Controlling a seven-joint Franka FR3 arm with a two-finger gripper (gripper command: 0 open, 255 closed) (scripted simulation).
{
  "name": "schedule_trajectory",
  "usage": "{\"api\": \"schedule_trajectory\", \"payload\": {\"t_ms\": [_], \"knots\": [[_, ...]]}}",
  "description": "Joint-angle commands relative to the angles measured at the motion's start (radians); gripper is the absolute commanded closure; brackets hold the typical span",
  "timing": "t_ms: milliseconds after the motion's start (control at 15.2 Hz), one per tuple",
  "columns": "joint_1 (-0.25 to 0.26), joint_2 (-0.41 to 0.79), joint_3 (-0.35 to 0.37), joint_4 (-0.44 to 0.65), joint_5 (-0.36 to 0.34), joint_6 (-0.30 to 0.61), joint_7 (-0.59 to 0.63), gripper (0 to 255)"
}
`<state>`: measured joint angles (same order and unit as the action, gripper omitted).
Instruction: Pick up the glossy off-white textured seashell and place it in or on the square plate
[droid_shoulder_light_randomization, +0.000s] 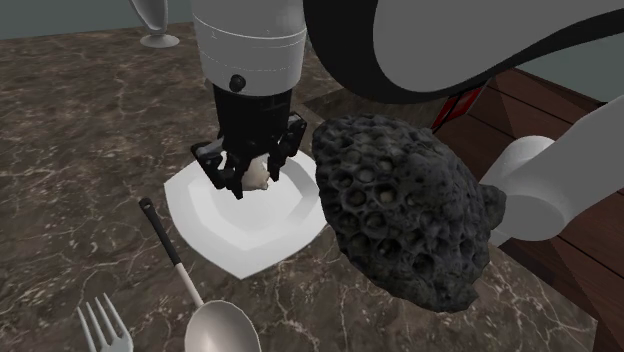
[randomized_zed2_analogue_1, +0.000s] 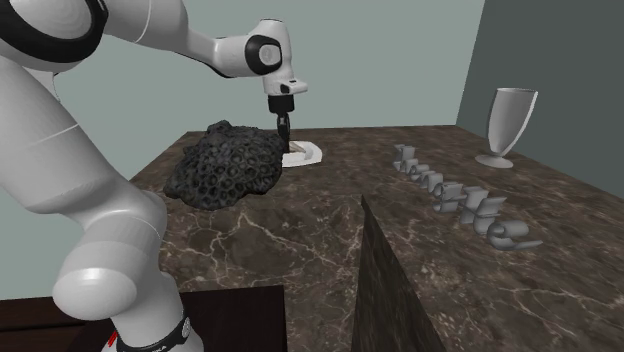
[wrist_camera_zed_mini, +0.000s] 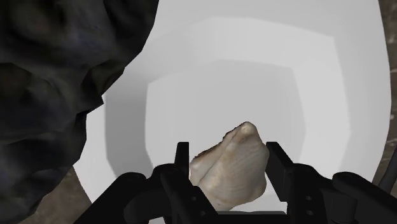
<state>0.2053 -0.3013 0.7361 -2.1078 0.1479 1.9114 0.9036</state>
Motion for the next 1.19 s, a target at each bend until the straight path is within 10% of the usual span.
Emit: {"api": "schedule_trajectory", "payload": {"t_ms": [0, 264, 330, 1122], "knots": [[0.000, 0.001, 0.001, -0.002, -0.001, 0.004, 0.001, 255], [0.000, 0.001, 0.001, -0.002, -0.001, 0.004, 0.001, 255], [0.000, 0.001, 0.001, -0.002, -0.001, 0.004, 0.001, 0], [-0.002, -0.014, -0.017, 0.113, 0.000, -0.124, -0.003, 0]]}}
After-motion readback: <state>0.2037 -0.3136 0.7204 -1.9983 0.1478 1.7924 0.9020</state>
